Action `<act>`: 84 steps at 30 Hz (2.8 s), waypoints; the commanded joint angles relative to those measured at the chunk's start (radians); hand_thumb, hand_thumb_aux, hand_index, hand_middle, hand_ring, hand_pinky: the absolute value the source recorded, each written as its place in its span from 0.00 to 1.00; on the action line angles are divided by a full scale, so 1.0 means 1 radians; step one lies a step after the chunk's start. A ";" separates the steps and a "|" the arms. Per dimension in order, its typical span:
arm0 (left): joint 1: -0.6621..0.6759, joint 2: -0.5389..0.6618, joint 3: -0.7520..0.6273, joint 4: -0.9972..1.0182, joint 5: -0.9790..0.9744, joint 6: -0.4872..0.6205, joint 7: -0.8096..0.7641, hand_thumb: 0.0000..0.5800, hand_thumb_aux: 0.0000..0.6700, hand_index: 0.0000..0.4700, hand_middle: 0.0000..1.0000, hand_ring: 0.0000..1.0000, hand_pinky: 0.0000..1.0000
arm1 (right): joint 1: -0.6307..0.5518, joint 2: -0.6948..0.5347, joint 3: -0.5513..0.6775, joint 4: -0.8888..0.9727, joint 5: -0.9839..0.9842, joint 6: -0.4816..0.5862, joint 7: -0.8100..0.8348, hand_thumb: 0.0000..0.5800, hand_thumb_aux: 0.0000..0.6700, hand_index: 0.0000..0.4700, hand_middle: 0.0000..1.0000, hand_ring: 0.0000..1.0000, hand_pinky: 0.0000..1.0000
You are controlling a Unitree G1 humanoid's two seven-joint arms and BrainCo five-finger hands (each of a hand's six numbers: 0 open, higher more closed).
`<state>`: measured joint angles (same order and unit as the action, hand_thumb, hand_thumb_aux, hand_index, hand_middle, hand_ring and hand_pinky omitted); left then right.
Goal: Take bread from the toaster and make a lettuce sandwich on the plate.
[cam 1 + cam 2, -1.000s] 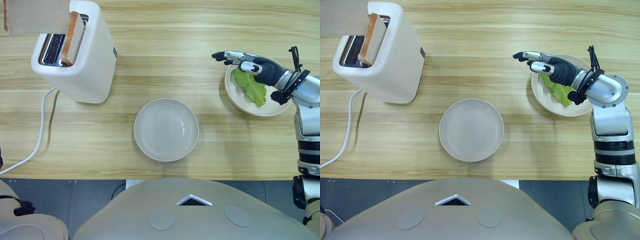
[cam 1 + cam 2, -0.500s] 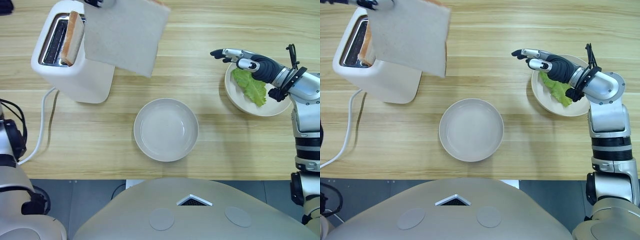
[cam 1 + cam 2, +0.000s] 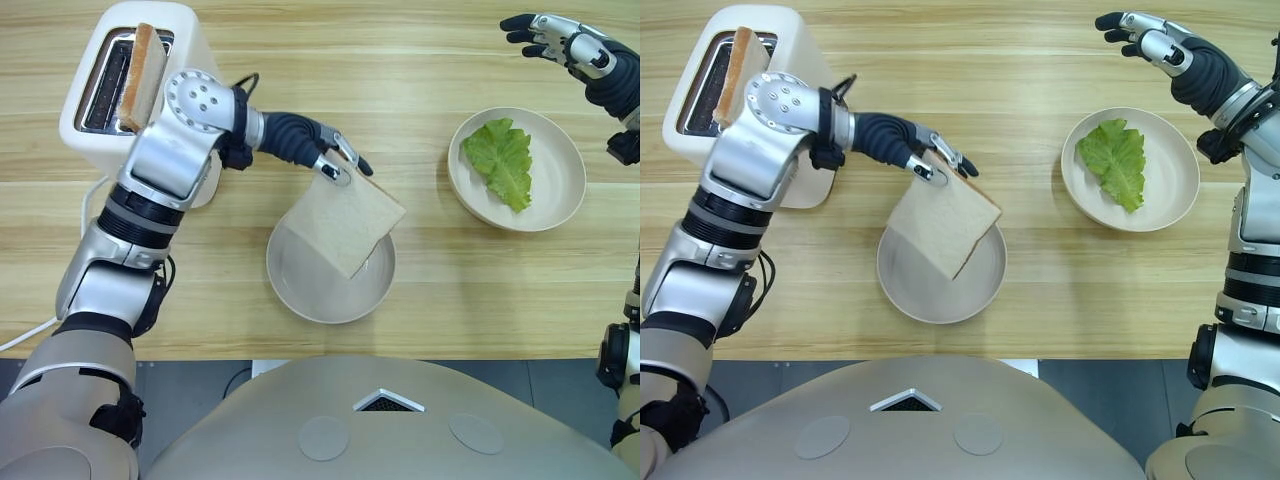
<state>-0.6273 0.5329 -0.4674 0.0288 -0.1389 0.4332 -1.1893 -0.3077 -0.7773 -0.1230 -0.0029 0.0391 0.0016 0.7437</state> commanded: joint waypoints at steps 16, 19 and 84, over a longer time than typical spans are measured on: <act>0.074 0.123 -0.090 -0.140 0.140 -0.005 -0.044 0.00 0.00 0.00 0.00 0.00 0.00 | -0.063 0.006 0.078 0.080 -0.027 -0.019 0.006 0.00 0.00 0.00 0.00 0.00 0.00; 0.079 0.133 -0.094 -0.159 0.162 -0.025 -0.044 0.00 0.00 0.00 0.00 0.00 0.00 | -0.066 -0.001 0.087 0.070 -0.038 -0.020 0.006 0.00 0.00 0.00 0.00 0.00 0.00; 0.282 0.427 0.450 -0.681 -0.011 0.126 0.187 0.00 0.00 0.00 0.00 0.00 0.00 | -0.132 -0.123 0.555 0.429 -1.162 -0.001 -0.469 0.76 0.51 0.51 0.00 0.00 0.00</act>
<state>-0.3461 0.9352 -0.0325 -0.6282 -0.1457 0.5422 -1.0061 -0.4268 -0.8837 0.4161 0.4329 -1.1219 0.0266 0.2434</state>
